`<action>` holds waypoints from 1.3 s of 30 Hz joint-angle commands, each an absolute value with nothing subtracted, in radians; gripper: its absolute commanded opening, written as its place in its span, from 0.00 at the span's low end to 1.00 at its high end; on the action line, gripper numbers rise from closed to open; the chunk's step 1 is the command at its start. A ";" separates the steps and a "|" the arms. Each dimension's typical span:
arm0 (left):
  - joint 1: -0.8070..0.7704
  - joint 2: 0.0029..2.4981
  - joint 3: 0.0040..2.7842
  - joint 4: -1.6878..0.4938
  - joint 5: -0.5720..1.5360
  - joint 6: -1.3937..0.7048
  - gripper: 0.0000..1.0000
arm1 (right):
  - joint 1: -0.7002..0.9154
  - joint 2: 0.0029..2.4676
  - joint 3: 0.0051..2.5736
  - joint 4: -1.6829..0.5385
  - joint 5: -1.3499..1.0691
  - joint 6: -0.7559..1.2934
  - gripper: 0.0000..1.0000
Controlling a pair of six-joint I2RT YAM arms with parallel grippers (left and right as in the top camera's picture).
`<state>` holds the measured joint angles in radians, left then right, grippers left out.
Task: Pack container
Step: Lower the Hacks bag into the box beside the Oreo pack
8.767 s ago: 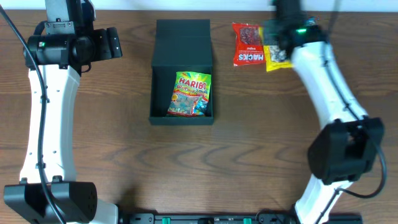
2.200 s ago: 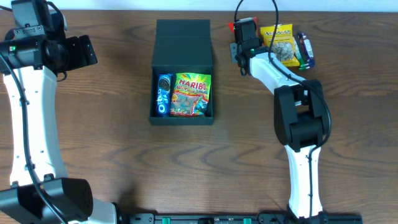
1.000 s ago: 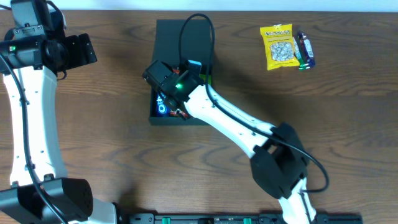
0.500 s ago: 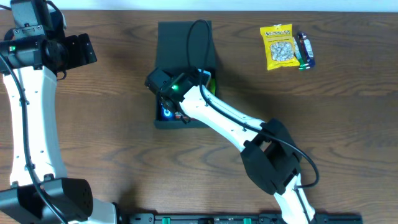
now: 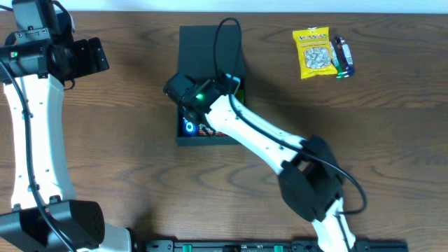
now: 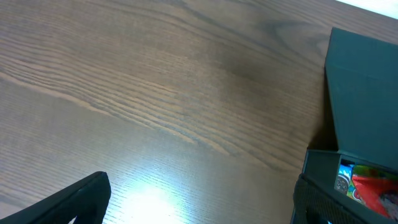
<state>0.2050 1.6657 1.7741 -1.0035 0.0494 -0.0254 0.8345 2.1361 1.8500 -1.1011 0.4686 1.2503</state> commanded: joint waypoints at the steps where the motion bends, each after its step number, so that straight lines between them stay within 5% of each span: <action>1: 0.207 1.647 1.770 -1.003 0.049 -0.022 0.95 | 0.828 1.984 1.898 -1.088 0.505 1.127 0.93; 2: 0.208 1.647 1.770 -1.003 0.049 -0.022 0.95 | 0.826 1.963 1.898 -1.083 0.505 1.096 0.76; 4: 0.207 1.647 1.770 -1.003 0.049 -0.022 0.95 | 0.821 1.936 1.898 -1.067 0.490 1.032 0.09; 5: 0.207 1.647 1.770 -1.002 0.049 -0.022 0.95 | 0.818 1.935 1.898 -1.060 0.479 1.004 0.01; 22: 0.209 1.647 1.770 -1.004 0.041 -0.021 0.95 | 0.805 2.249 1.842 -1.017 0.257 0.777 0.01; 39: 0.210 1.647 1.770 -0.990 0.079 0.083 0.95 | 0.696 2.076 1.833 -1.006 0.222 0.683 0.01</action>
